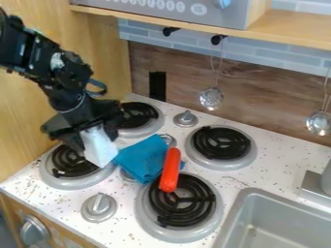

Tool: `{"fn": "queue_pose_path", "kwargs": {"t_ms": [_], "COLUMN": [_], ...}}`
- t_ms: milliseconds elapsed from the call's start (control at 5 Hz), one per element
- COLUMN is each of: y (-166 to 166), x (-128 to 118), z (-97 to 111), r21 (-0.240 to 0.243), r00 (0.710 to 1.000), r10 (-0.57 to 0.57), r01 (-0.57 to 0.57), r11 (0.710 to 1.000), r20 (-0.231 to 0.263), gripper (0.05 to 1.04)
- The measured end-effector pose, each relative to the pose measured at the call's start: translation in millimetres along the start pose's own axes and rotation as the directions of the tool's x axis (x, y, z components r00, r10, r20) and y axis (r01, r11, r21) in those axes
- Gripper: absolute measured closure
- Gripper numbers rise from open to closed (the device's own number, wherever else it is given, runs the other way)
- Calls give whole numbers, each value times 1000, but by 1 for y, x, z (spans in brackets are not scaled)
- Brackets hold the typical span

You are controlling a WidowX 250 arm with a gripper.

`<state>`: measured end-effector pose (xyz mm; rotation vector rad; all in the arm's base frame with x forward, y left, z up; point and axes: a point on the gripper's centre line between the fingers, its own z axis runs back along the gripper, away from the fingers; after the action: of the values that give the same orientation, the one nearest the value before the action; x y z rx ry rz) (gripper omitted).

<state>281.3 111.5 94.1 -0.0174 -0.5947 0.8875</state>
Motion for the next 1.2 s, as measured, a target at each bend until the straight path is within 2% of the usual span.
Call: {"fn": "queue_pose_path", "kwargs": {"t_ms": [200, 400, 600, 1200], "y": [3, 10, 15, 20], "x": [-2, 1, 4, -4], "z": [-13, -27, -31, -35], "r21": [44, 151, 212, 226], "r00": [998, 992, 989, 986], "r10": [42, 94, 122, 111], "r01": [-40, -81, -101, -81], "r11": [998, 985, 972, 971], "r20": [-41, -79, -89, -122], "gripper": [265, 265, 265, 265]}}
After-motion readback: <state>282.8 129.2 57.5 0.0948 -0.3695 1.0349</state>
